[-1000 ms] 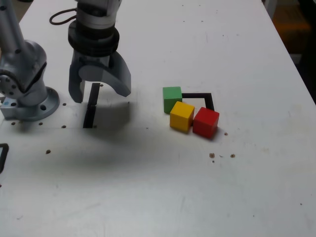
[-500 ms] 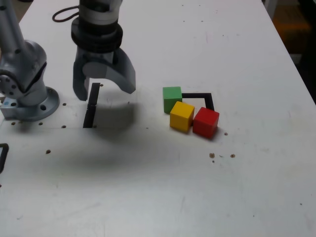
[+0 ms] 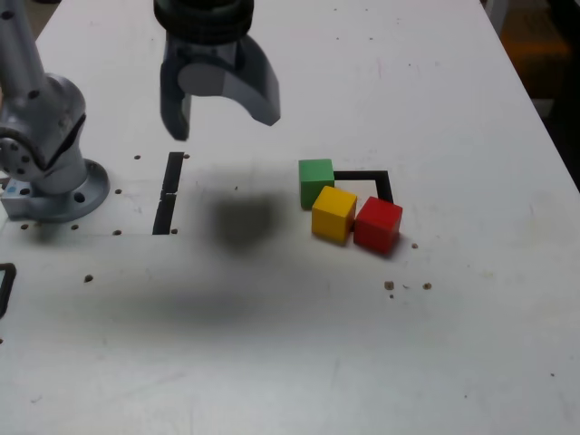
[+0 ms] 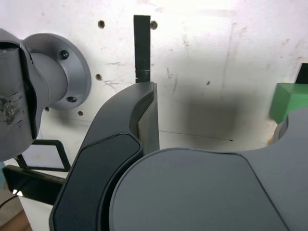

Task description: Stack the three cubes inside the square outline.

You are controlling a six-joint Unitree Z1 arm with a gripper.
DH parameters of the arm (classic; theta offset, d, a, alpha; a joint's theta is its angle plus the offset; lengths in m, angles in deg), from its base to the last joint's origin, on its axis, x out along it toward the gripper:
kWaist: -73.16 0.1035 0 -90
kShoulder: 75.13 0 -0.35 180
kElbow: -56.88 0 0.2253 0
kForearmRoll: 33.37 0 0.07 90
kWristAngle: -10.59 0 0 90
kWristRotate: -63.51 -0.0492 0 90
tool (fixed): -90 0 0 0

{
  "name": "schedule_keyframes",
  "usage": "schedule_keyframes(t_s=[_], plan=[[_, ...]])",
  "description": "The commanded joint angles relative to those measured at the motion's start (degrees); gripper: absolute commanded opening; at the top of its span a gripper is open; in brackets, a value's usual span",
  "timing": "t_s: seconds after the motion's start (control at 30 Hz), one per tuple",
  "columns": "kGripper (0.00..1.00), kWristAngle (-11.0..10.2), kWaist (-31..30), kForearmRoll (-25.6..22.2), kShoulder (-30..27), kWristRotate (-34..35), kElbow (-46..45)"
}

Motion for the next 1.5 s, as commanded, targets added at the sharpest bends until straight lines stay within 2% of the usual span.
schedule_keyframes(t_s=[0.0,0.37,0.6,0.87,1.1,1.47], plan=[[0.93,-0.70,0.07,-1.03,1.24,-0.96,3.07],[0.91,-1.88,0.35,-2.29,6.91,-6.26,11.09],[0.90,-2.69,2.95,-2.77,11.03,-13.33,14.54],[0.89,-6.13,5.59,-3.08,14.55,-21.75,18.19],[0.89,-8.30,6.49,-2.67,17.57,-24.12,19.36],[0.87,-8.89,6.47,-2.00,24.51,-26.78,23.75]])
